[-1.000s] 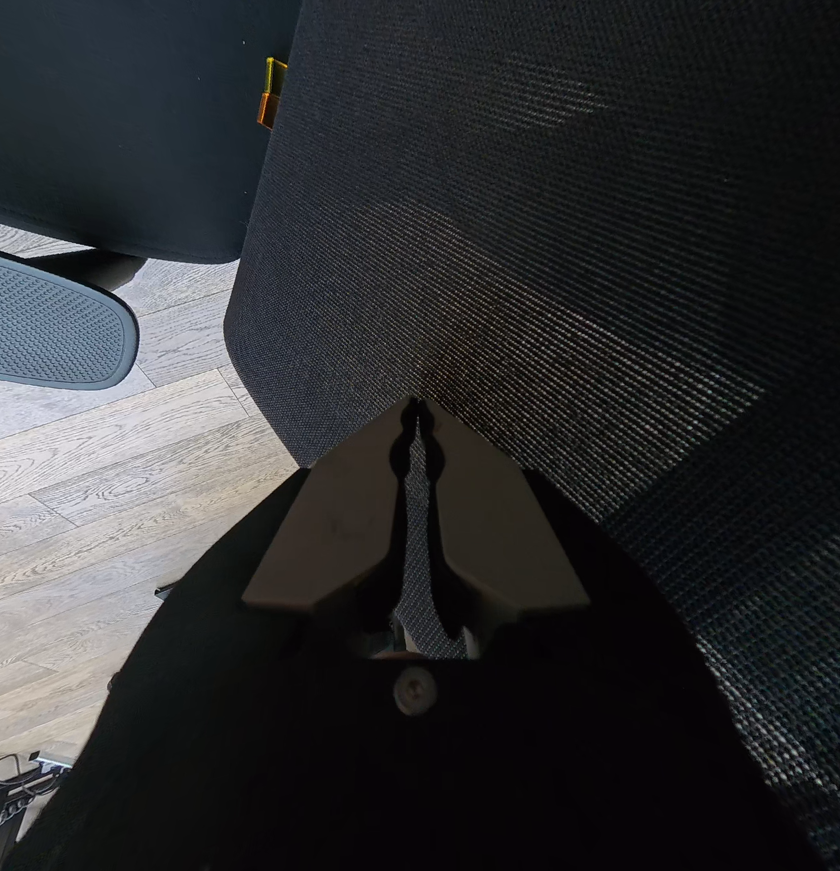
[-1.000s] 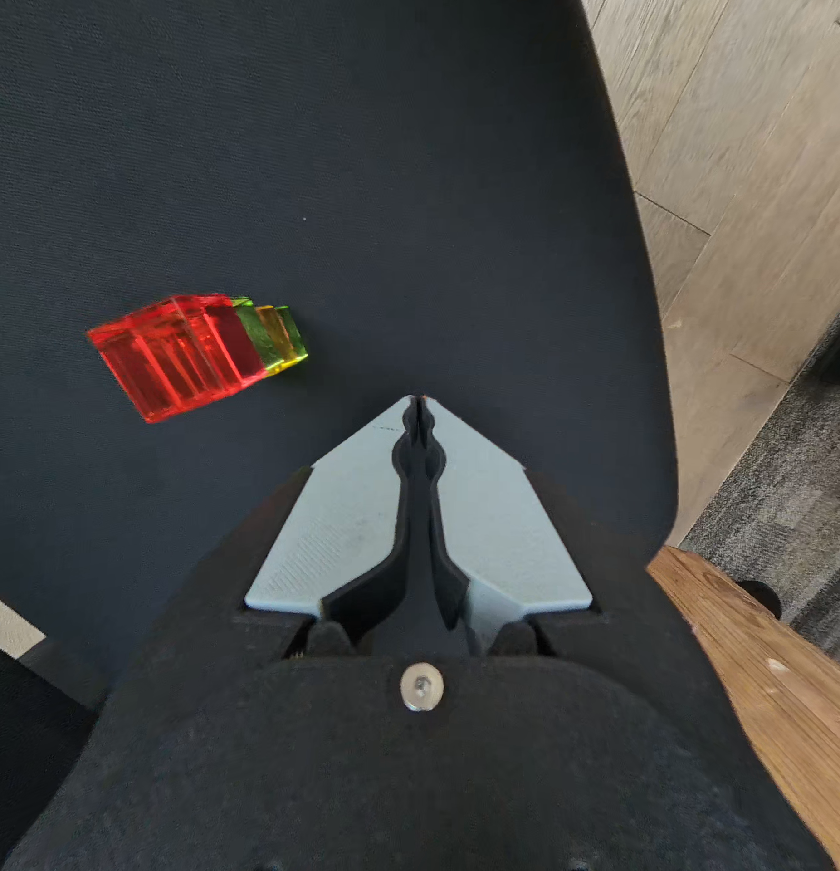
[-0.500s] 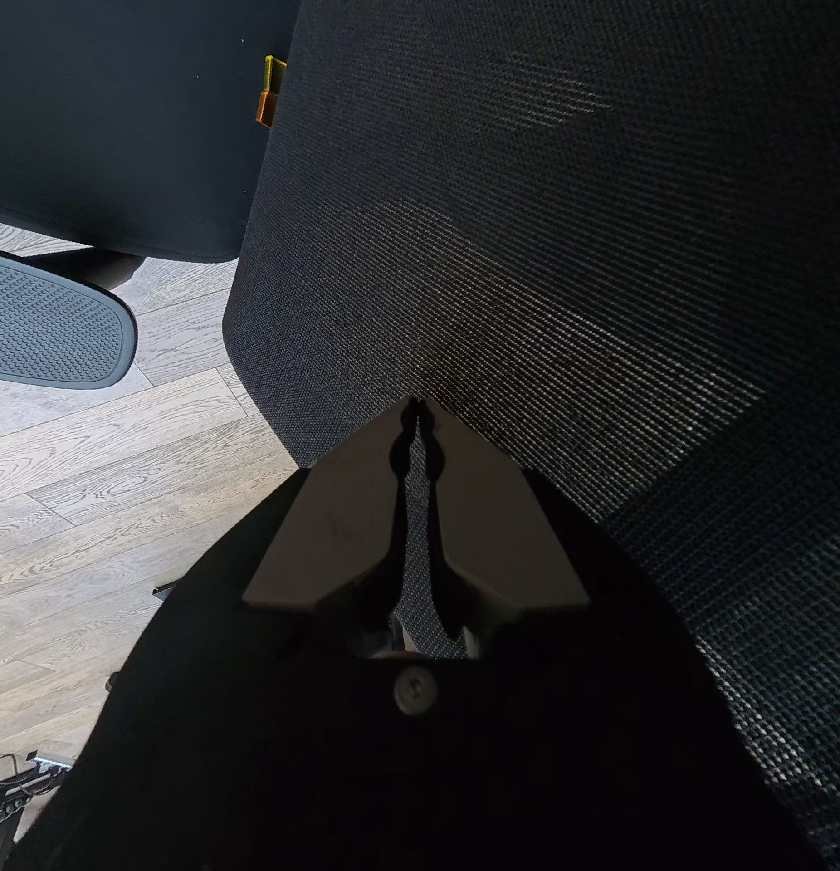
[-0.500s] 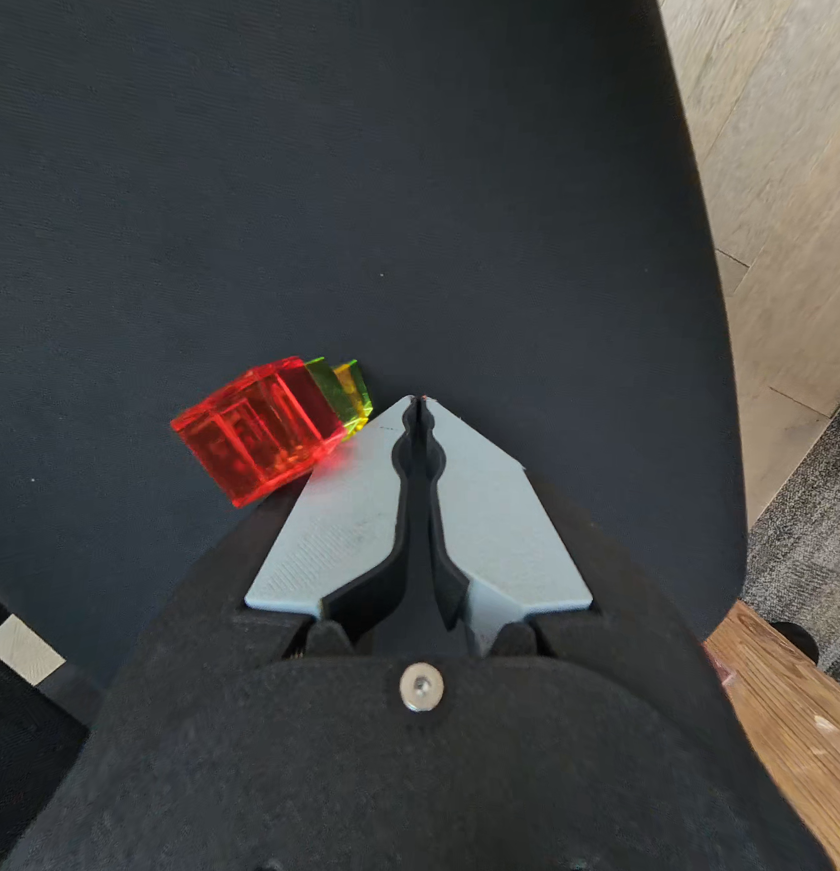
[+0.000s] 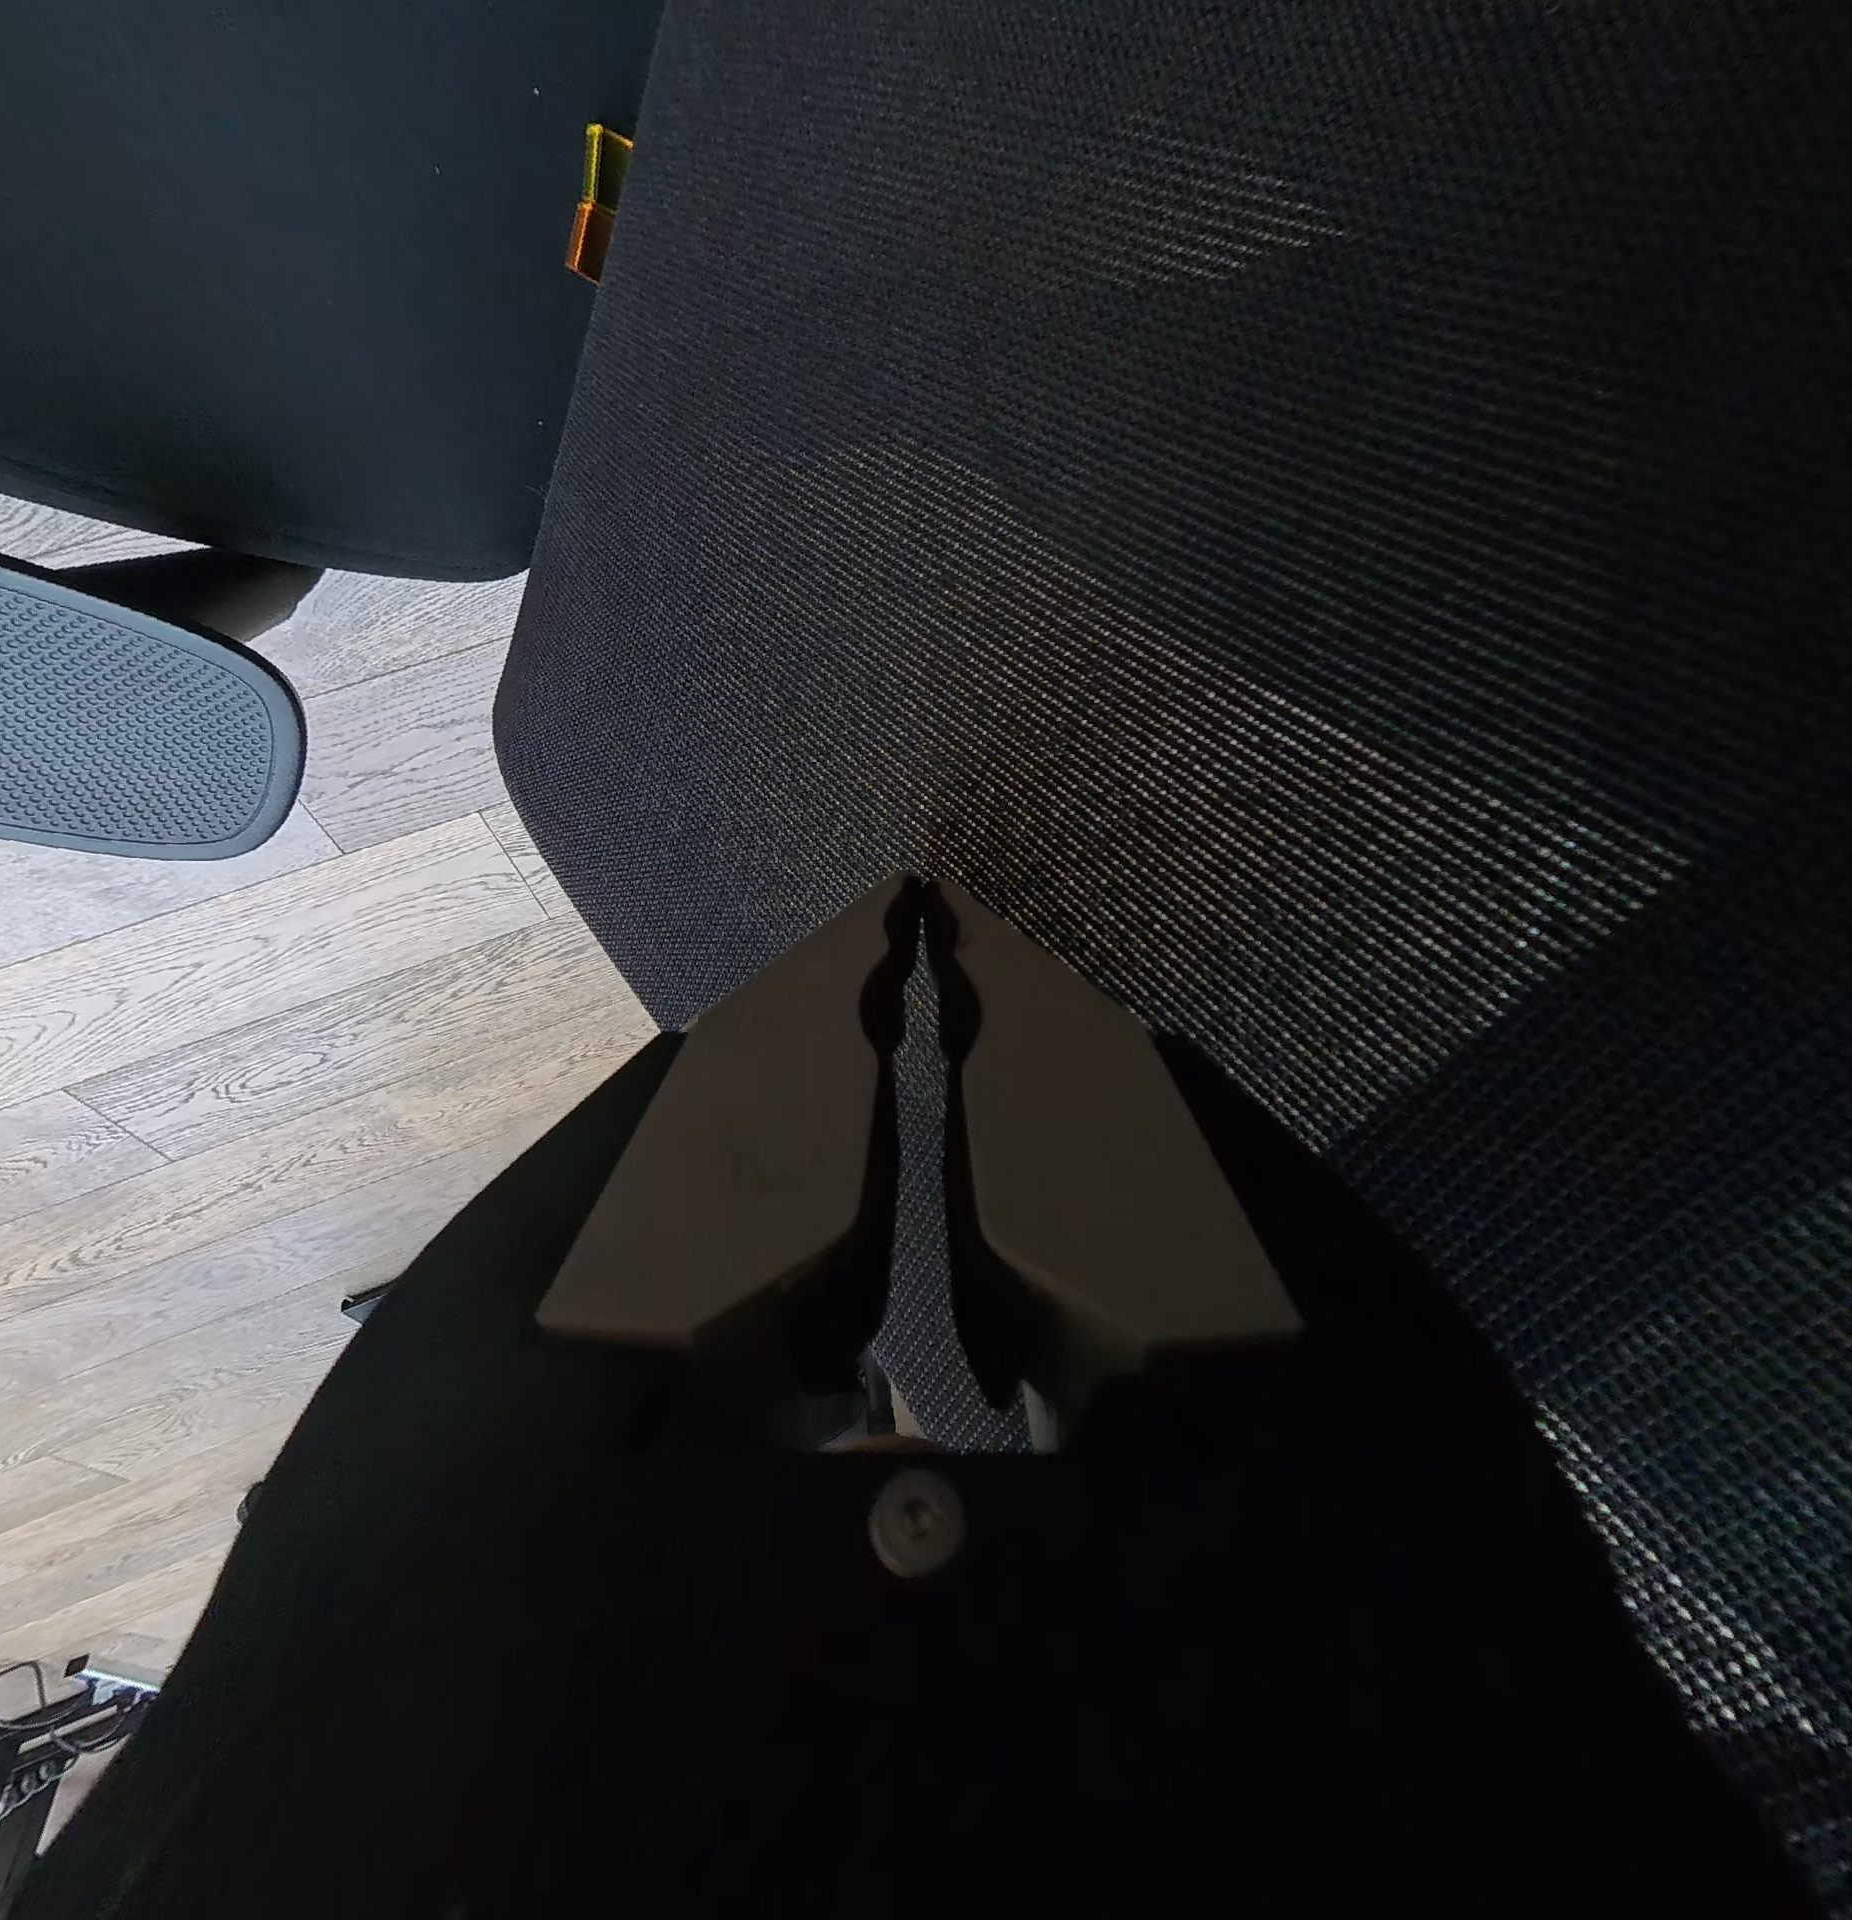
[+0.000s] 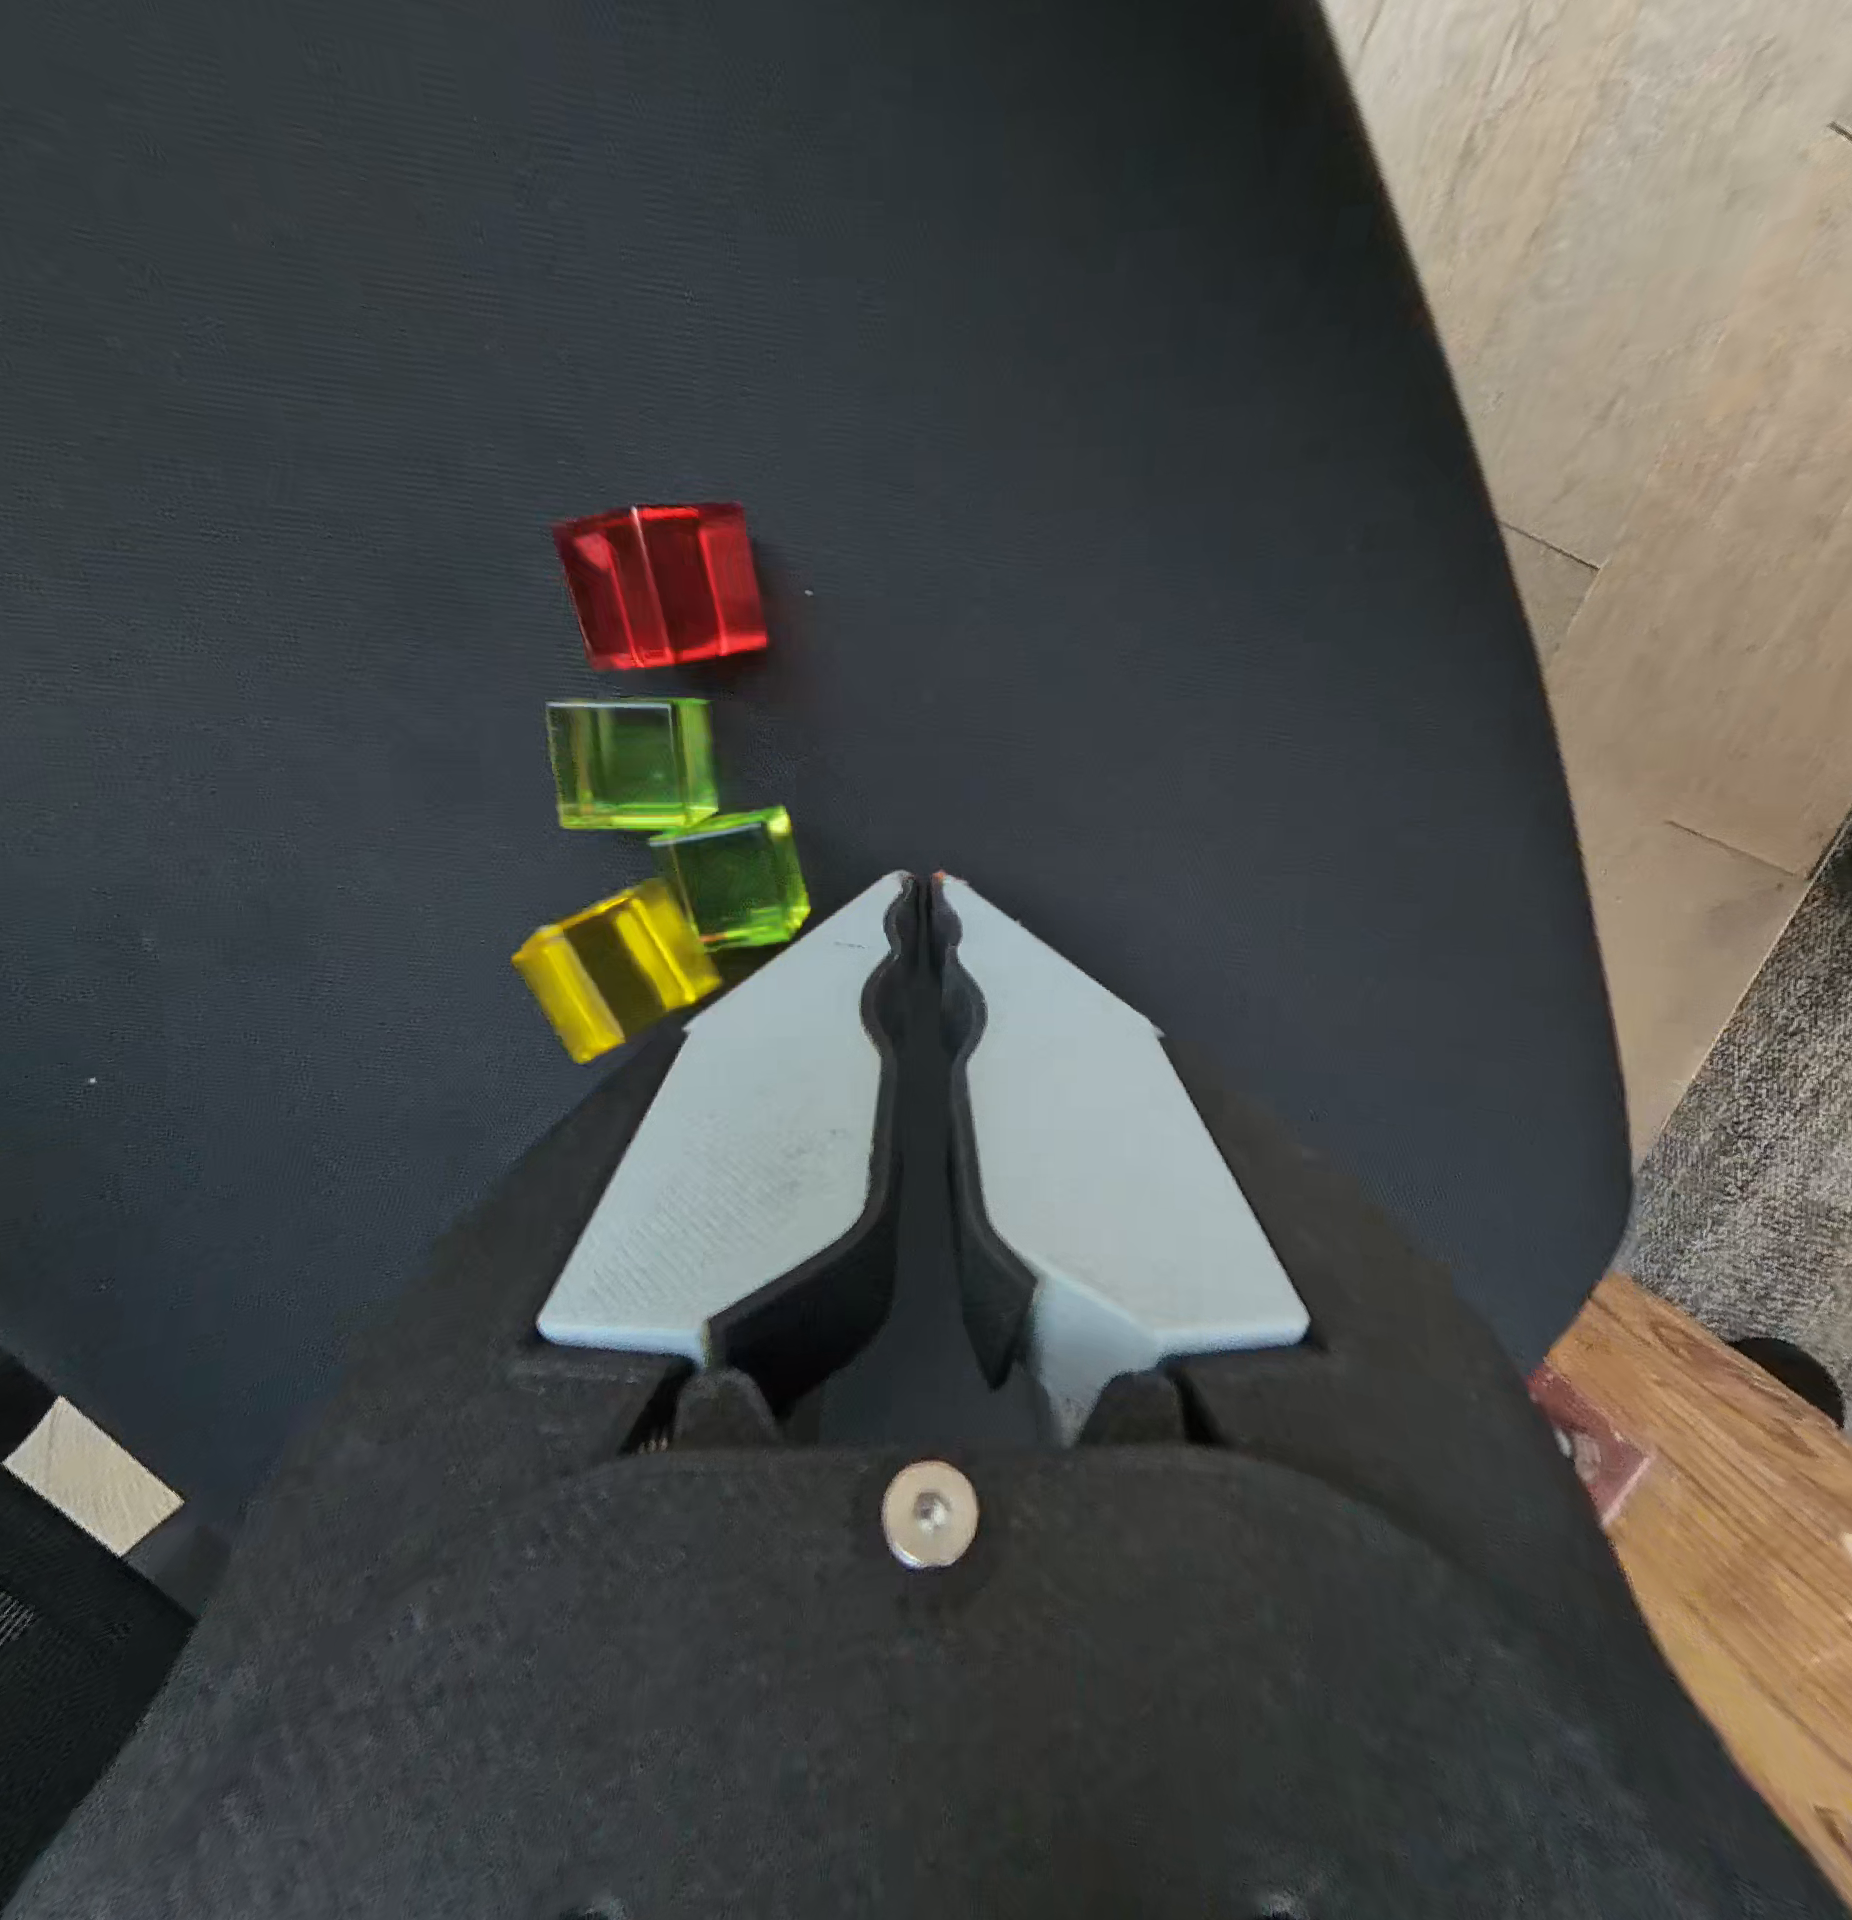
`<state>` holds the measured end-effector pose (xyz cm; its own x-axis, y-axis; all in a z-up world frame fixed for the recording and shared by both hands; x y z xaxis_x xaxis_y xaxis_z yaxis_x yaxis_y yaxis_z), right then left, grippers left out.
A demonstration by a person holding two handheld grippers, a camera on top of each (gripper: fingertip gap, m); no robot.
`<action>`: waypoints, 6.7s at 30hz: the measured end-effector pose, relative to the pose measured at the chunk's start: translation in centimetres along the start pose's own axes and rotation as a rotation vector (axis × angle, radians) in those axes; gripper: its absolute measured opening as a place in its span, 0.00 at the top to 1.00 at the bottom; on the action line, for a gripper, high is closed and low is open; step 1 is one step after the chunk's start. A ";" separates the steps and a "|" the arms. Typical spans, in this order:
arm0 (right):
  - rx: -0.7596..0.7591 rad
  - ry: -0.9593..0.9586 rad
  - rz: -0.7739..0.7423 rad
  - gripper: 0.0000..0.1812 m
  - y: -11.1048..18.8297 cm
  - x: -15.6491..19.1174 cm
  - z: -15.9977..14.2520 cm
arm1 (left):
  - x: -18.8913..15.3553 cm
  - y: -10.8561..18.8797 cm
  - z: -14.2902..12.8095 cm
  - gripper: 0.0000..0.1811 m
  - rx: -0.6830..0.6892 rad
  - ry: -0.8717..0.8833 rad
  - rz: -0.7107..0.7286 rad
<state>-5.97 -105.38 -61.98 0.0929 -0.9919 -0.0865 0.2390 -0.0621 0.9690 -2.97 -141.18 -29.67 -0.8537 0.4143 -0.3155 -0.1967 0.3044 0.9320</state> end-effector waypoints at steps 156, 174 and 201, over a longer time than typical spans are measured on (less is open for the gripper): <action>-0.236 -0.544 0.370 1.00 29.7 11.0 4.1 | 0.1 17.8 15.9 1.00 -0.960 -0.121 0.301; -0.336 -0.501 0.108 0.91 30.3 9.2 3.7 | 1.7 19.5 15.7 1.00 -1.181 -0.120 0.476; -0.072 -0.088 0.147 0.73 7.2 11.6 -4.7 | 15.3 15.3 7.0 0.87 -0.642 0.352 0.439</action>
<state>1.39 -116.79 -57.11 0.0472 -0.9958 0.0782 0.2979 0.0888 0.9505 -15.69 -124.15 -21.45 -0.9957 0.0582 0.0723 0.0421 -0.4108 0.9108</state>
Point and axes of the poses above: each gripper's, where its closed fingertips meet, y back along the fingers, z out of its top, x = y × z across the jaws, the point moved 8 cm from there along y, back along the fingers, and after that the axes turned 4 degrees about x, right-handed, at the moved point
